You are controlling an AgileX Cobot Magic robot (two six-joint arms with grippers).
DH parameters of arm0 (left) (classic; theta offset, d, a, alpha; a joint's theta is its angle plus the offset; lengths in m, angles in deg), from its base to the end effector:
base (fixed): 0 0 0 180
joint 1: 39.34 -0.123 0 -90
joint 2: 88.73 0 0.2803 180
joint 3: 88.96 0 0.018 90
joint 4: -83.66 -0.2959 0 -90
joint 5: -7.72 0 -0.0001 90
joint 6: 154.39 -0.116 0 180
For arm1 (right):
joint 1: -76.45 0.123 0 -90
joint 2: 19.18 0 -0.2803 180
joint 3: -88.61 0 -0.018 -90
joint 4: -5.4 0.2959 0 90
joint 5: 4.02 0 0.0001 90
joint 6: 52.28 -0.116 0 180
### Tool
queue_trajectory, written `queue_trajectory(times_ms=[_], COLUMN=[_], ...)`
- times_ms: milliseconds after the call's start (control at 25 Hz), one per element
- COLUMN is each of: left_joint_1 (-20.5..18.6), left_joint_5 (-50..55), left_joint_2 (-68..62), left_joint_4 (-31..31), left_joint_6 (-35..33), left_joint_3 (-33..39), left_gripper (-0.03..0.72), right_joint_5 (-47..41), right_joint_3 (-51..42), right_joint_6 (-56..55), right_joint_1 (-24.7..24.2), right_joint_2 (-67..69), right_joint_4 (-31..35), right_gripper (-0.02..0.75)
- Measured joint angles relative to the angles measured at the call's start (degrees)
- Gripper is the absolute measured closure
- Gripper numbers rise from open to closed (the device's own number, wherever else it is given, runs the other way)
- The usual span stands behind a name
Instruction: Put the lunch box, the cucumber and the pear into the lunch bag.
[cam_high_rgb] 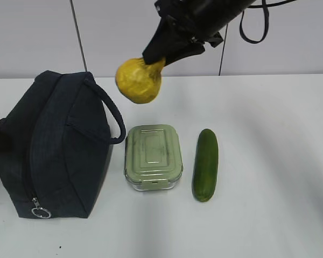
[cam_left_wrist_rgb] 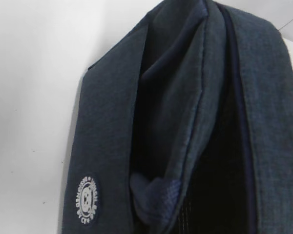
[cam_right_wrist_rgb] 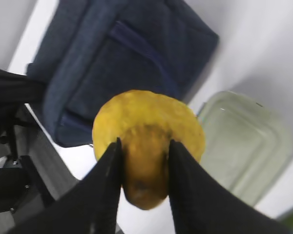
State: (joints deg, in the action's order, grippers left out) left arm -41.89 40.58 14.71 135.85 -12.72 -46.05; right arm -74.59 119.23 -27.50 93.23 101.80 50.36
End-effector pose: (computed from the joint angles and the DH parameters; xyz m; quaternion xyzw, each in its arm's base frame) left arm 0.2690 -0.0379 0.1842 -0.0192 0.9225 -0.2249 0.3130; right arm 0.4356 0.2121 0.3018 -0.2619 0.8753 0.3651 0.1790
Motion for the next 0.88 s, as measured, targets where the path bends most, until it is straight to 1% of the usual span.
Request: queue_trajectory(times_ms=[240,360,480,600,720,880], left_joint_1=[0.00,0.00,0.00,0.00,0.00,0.00], left_joint_5=[0.39,0.39,0.39,0.46,1.07,2.83], left_joint_2=[0.00,0.00,0.00,-0.25,-0.36,-0.36], left_joint_4=[8.27,11.22,13.41,16.03,18.31,20.02], left_joint_6=[-1.54,-2.59,-3.65,-4.84,-5.92,-6.27], left_joint_3=[0.00,0.00,0.00,0.00,0.00,0.00], left_gripper=[0.704,0.704,0.704,0.704,0.704,0.704], right_joint_5=[0.00,3.97,12.29,17.34,19.06,19.05], right_joint_3=[0.12,0.12,0.12,0.12,0.33,0.33], right_joint_6=[8.11,11.49,13.30,15.89,16.69,16.90], right_joint_1=[4.66,6.90,9.22,11.08,11.62,11.67], right_joint_2=[0.00,0.00,0.00,0.66,3.31,8.70], right_joint_4=[11.66,16.97,18.66,21.75,25.05,25.83], right_gripper=[0.502,0.502,0.502,0.502,0.502,0.502])
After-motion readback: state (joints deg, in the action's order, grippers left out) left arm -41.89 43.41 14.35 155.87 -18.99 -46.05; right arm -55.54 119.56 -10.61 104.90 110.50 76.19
